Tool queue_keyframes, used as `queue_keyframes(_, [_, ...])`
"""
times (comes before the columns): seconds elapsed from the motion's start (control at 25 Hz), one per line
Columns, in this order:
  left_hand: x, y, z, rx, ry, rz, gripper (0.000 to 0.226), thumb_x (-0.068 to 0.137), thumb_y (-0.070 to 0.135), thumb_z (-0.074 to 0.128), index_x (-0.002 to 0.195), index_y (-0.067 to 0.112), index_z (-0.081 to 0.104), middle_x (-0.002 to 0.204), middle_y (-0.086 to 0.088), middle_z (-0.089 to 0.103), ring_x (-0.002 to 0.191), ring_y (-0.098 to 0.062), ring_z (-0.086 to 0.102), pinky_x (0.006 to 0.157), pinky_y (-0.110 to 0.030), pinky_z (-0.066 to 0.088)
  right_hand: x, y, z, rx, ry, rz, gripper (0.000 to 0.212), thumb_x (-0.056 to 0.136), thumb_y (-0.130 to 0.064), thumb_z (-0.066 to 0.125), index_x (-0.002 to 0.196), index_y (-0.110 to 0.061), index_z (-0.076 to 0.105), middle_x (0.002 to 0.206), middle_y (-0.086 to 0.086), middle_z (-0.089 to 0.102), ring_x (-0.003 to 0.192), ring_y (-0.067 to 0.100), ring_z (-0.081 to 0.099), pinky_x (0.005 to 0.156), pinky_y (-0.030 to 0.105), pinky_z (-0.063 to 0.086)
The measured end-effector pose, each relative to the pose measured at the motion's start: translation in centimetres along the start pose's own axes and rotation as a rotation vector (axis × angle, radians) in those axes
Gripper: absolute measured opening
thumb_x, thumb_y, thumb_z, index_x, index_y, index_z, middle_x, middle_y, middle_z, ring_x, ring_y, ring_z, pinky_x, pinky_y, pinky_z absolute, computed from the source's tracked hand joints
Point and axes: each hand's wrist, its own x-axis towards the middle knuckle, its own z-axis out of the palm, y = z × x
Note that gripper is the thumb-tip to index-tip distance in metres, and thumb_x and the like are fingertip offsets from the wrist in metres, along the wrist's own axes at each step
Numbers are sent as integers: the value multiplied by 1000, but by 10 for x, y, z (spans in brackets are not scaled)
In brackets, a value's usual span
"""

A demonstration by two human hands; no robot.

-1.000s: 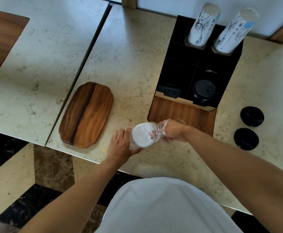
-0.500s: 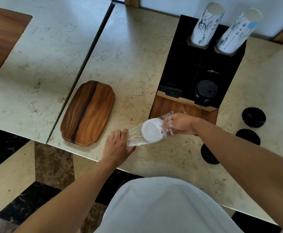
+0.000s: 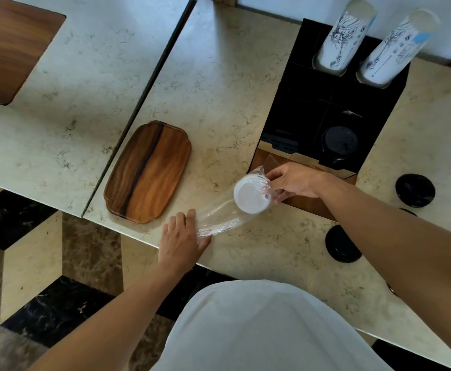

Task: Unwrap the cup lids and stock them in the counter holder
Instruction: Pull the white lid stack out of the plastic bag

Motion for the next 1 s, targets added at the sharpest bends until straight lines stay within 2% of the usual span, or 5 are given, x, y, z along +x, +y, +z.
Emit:
queue_keyframes(0.24, [-2,9,-10,38,61,-6,106,80,74,50,154,1,28,142,-19,42,128,-36,44,109,-53,38,0,0,15,-51,-44,-2,33,89,-24,80,119,-14,71,98,4,81,78,16,78,75,30,62])
queue_keyframes(0.48, [27,49,-11,-67,59,332,96,89,64,52,157,3,23,161,-22,28,152,-36,23,123,-53,25,-4,-1,28,-43,-44,16,37,89,-29,79,119,-10,69,105,10,78,89,23,78,89,42,62])
queue_keyframes(0.76, [47,72,10,-98,17,301,88,100,54,48,161,3,9,166,-22,19,155,-35,16,125,-45,11,-8,-1,23,-267,122,10,28,91,-42,74,101,-17,77,83,2,76,65,11,70,57,22,55])
queue_keyframes(0.92, [45,58,17,-67,-17,282,84,102,49,44,161,7,1,168,-19,17,156,-33,15,128,-47,12,-7,2,17,-287,166,25,33,86,-48,76,103,-19,80,99,-3,72,89,13,63,73,28,54])
queue_keyframes(1.0, [43,51,22,-7,-59,248,84,103,55,31,161,8,-8,171,-17,2,158,-28,-2,128,-47,5,-9,3,16,-241,176,33,31,86,-47,77,101,-19,80,92,-1,71,80,15,59,68,29,50])
